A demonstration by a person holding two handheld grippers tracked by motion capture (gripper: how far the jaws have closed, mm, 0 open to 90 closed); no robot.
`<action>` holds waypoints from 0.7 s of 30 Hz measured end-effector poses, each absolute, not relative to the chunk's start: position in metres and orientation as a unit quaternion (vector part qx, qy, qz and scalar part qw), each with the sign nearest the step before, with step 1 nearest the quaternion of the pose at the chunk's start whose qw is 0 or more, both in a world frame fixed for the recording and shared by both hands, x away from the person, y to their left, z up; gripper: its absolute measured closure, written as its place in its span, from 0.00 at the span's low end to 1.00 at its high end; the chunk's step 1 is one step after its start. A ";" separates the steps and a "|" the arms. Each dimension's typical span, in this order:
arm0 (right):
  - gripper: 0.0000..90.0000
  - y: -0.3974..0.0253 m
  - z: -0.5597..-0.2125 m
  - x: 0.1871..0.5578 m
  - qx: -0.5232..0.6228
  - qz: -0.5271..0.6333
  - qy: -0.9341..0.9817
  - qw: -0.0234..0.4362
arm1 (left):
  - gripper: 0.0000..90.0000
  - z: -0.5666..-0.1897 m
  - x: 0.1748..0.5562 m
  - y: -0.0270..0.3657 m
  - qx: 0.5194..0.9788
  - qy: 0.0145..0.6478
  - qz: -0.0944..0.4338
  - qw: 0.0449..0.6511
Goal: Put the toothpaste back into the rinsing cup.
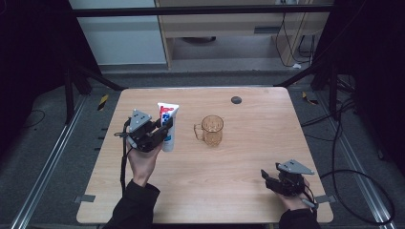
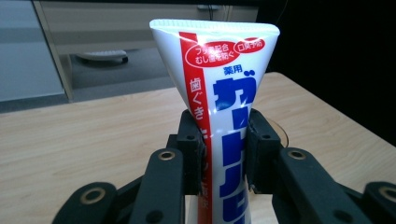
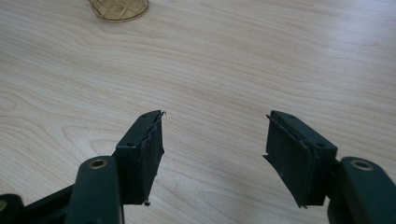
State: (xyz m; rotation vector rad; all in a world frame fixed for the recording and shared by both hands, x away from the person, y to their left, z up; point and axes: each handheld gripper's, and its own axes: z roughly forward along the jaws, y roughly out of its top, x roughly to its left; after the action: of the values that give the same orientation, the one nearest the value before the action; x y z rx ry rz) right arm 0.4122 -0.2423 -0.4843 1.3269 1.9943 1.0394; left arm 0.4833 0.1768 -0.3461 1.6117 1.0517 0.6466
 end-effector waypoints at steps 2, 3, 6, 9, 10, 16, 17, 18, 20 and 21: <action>0.40 -0.242 -0.484 0.413 0.489 0.384 0.738 0.262 | 0.78 -0.346 0.487 0.173 0.670 0.439 0.270 0.534; 0.40 -0.242 -0.485 0.413 0.488 0.384 0.739 0.263 | 0.78 -0.347 0.489 0.171 0.666 0.438 0.273 0.538; 0.40 -0.242 -0.485 0.413 0.487 0.384 0.739 0.262 | 0.78 -0.347 0.495 0.165 0.661 0.437 0.282 0.541; 0.40 -0.242 -0.484 0.413 0.487 0.384 0.739 0.263 | 0.78 -0.347 0.501 0.161 0.654 0.437 0.283 0.549; 0.40 -0.242 -0.484 0.413 0.487 0.384 0.739 0.263 | 0.78 -0.346 0.503 0.159 0.651 0.437 0.284 0.552; 0.40 -0.242 -0.484 0.413 0.488 0.387 0.738 0.262 | 0.78 -0.344 0.514 0.147 0.637 0.434 0.286 0.569; 0.40 -0.241 -0.484 0.413 0.489 0.388 0.737 0.260 | 0.78 -0.344 0.516 0.145 0.637 0.432 0.286 0.571; 0.40 -0.241 -0.484 0.413 0.490 0.388 0.736 0.259 | 0.78 -0.344 0.518 0.142 0.636 0.432 0.285 0.572; 0.40 -0.241 -0.484 0.413 0.490 0.389 0.736 0.259 | 0.78 -0.344 0.521 0.138 0.634 0.430 0.287 0.576; 0.40 -0.241 -0.484 0.413 0.490 0.389 0.736 0.259 | 0.78 -0.344 0.523 0.136 0.632 0.430 0.287 0.577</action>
State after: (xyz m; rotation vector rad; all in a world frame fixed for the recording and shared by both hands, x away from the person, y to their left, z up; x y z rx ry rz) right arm 0.4129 -0.2414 -0.4837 1.3283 1.9942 1.0535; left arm 0.5226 0.1360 -0.3443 1.4802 1.0055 0.6714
